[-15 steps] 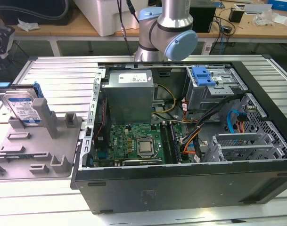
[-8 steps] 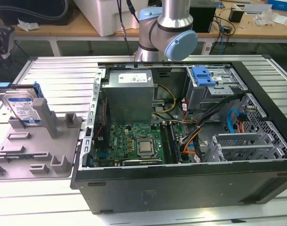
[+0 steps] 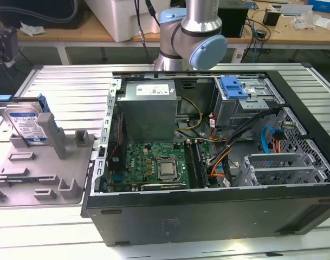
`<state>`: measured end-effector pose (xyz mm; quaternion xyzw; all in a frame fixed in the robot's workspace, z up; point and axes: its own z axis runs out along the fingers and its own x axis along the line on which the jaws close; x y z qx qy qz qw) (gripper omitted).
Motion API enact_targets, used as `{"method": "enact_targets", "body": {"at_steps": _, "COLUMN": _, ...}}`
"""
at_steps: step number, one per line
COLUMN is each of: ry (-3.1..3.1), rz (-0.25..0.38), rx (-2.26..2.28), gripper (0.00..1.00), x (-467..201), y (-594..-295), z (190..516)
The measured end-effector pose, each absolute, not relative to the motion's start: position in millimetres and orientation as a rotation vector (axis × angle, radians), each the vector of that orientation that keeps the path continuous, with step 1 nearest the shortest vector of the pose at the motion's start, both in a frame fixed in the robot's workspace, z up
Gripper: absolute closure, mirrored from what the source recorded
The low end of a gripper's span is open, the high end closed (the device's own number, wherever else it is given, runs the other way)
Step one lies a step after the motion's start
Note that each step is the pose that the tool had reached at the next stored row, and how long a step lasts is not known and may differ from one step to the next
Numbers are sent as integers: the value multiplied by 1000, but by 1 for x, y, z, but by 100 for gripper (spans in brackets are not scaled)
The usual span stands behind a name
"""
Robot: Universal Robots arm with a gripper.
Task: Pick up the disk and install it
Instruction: 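Pick up the disk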
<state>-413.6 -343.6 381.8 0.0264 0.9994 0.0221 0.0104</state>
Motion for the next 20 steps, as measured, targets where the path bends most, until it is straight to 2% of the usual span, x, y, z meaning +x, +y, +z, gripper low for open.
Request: {"method": "enact_targets", "body": {"at_steps": 20, "ry": 3115, "rz": 74, "rx": -355, "gripper": 56, "x": -415, "y": -343, "z": 380}}
